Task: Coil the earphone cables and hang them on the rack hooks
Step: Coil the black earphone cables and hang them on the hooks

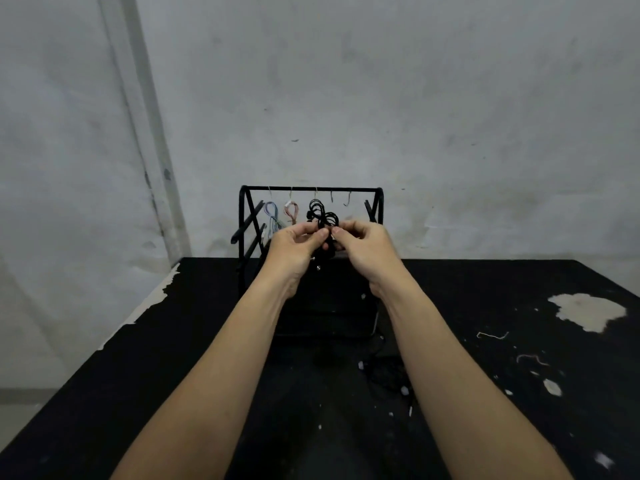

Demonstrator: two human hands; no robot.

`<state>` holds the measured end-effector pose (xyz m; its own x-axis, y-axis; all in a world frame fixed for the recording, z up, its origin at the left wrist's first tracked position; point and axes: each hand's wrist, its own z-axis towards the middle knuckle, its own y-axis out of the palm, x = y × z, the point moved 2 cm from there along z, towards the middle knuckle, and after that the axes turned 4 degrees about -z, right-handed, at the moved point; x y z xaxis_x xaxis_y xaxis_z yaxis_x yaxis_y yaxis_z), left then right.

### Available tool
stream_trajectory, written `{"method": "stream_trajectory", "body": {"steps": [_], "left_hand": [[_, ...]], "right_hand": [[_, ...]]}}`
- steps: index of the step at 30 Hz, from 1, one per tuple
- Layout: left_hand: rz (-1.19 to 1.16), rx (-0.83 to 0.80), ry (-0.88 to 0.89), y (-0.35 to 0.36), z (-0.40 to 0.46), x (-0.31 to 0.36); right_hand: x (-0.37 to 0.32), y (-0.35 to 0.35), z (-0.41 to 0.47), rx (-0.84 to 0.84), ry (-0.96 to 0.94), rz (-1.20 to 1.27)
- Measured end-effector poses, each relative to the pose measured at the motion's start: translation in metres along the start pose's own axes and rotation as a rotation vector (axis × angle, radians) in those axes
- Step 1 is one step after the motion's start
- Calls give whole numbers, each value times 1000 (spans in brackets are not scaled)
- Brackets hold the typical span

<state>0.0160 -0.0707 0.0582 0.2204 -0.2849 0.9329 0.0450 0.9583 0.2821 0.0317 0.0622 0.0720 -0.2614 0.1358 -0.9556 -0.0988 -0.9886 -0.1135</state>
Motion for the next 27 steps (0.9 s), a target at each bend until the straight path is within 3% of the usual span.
{"method": "stream_trajectory", "body": {"steps": [6, 13, 21, 27], "left_hand": [[91, 43, 90, 25, -1, -16], [84, 7, 159, 102, -4, -43], [109, -78, -34, 182, -16, -118], [146, -93, -132, 193, -25, -158]], "right_hand": [[6, -25, -3, 104, -37, -244], [13, -106, -17, 326, -32, -459], [90, -201, -26, 513, 294, -643], [150, -222, -37, 303, 637, -983]]}}
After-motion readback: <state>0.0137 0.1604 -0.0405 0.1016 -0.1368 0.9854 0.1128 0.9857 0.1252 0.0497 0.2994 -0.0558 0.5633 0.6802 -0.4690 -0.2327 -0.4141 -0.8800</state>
